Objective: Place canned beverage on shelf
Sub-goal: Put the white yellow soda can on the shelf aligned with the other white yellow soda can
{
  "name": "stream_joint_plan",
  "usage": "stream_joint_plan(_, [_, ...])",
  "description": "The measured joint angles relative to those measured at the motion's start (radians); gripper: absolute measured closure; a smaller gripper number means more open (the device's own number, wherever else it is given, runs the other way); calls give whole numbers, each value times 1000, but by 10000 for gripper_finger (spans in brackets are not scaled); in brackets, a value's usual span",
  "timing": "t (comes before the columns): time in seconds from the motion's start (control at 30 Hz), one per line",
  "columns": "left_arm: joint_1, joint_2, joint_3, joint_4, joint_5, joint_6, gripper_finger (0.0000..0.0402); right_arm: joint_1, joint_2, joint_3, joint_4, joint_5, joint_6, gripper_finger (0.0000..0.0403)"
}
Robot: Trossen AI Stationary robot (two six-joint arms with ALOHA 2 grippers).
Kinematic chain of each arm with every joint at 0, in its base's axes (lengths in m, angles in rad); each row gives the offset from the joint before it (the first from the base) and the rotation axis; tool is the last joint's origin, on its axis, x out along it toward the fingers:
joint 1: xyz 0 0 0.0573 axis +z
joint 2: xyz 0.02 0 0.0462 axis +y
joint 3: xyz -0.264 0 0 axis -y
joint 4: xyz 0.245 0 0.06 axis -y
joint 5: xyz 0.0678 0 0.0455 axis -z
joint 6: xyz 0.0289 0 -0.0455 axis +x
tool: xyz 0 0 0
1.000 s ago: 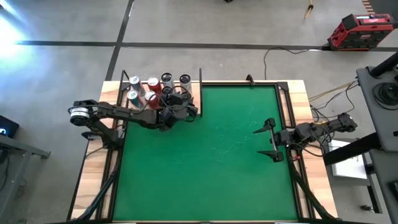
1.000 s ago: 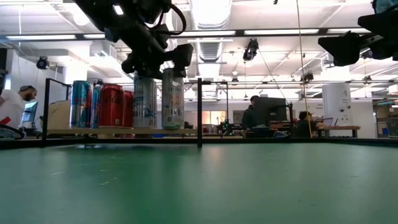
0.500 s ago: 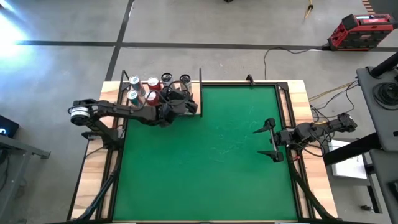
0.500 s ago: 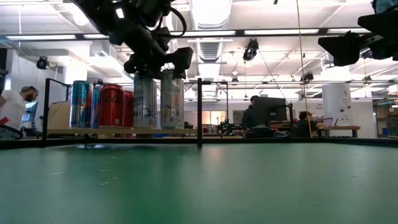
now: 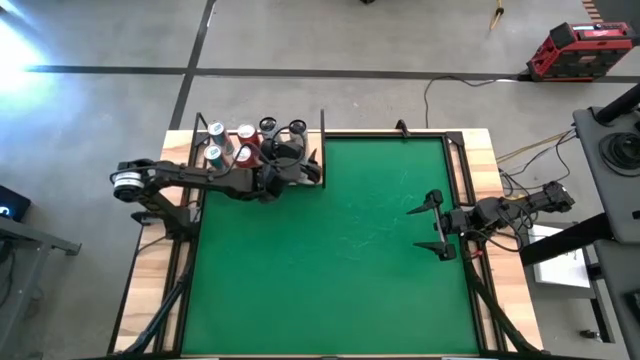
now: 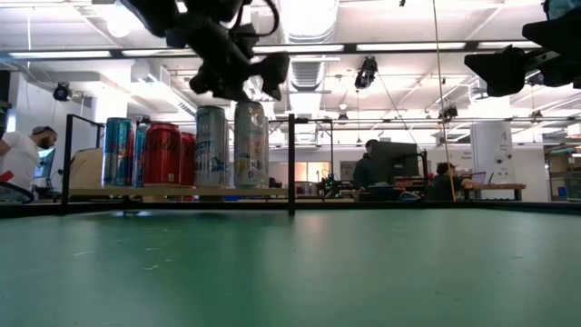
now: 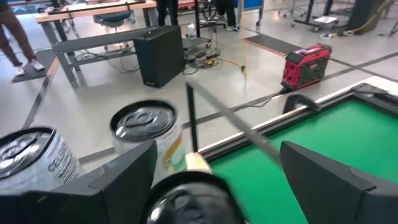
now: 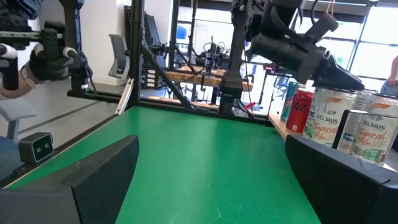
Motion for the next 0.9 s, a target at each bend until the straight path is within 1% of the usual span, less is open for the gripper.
stream_joint_plan(0.1, [-18, 0, 43, -47, -5, 0, 79, 0, 0, 0, 0, 0, 0, 7])
stream_joint_plan(0.2, [-35, 0, 95, -136, -5, -12, 79, 0, 0, 0, 0, 0, 0, 7])
stream_joint_plan(0.27, [-47, 0, 146, -228, 2, -51, 79, 0, 0, 0, 0, 0, 0, 7])
stream_joint_plan(0.33, [-54, 0, 210, -364, 27, -112, 79, 0, 0, 0, 0, 0, 0, 7])
stream_joint_plan(0.43, [-55, 0, 323, -597, 106, -228, 79, 0, 0, 0, 0, 0, 0, 7])
stream_joint_plan(0.53, [-52, 18, 437, -786, 185, -325, 79, 0, 0, 0, 0, 0, 0, 7])
stream_joint_plan(0.63, [-49, 64, 561, -948, 255, -413, 79, 0, 0, 0, 0, 0, 0, 7])
stream_joint_plan(0.77, [-39, 160, 771, -1193, 371, -532, 79, 0, 0, 0, 0, 0, 0, 7])
stream_joint_plan(0.9, [-30, 297, 1013, -1418, 442, -574, 79, 0, 0, 0, 0, 0, 0, 7])
